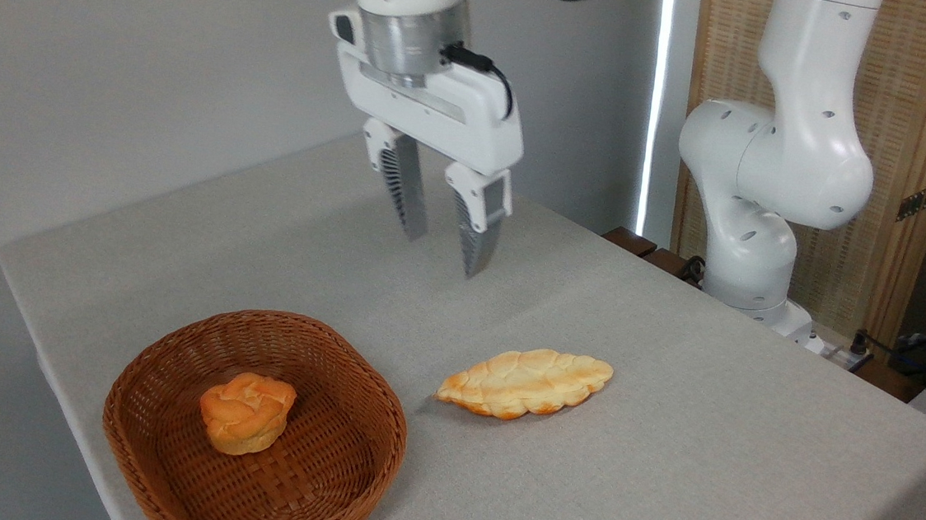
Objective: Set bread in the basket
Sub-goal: 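Move the open gripper over the golden leaf-shaped pastry and rotate it, then lower the gripper onto the pastry and close the fingers on it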
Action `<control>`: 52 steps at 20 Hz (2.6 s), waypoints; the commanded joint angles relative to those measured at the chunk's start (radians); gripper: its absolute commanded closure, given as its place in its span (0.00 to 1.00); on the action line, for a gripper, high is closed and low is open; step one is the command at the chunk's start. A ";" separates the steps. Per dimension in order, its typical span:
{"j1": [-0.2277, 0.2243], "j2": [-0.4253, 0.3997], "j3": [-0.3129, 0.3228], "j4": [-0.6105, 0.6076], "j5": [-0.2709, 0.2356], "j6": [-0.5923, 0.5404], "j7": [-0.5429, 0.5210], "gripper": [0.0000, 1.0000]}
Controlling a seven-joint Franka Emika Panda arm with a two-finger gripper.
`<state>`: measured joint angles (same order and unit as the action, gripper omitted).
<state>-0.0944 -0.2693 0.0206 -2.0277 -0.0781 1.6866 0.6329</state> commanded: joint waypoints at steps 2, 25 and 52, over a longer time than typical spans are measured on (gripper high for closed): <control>-0.016 -0.102 0.024 -0.157 0.009 0.050 0.114 0.00; -0.042 -0.122 0.156 -0.416 0.156 0.223 0.824 0.00; -0.091 -0.082 0.157 -0.476 0.282 0.470 0.818 0.01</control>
<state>-0.1722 -0.3548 0.1626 -2.4762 0.1850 2.0893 1.4476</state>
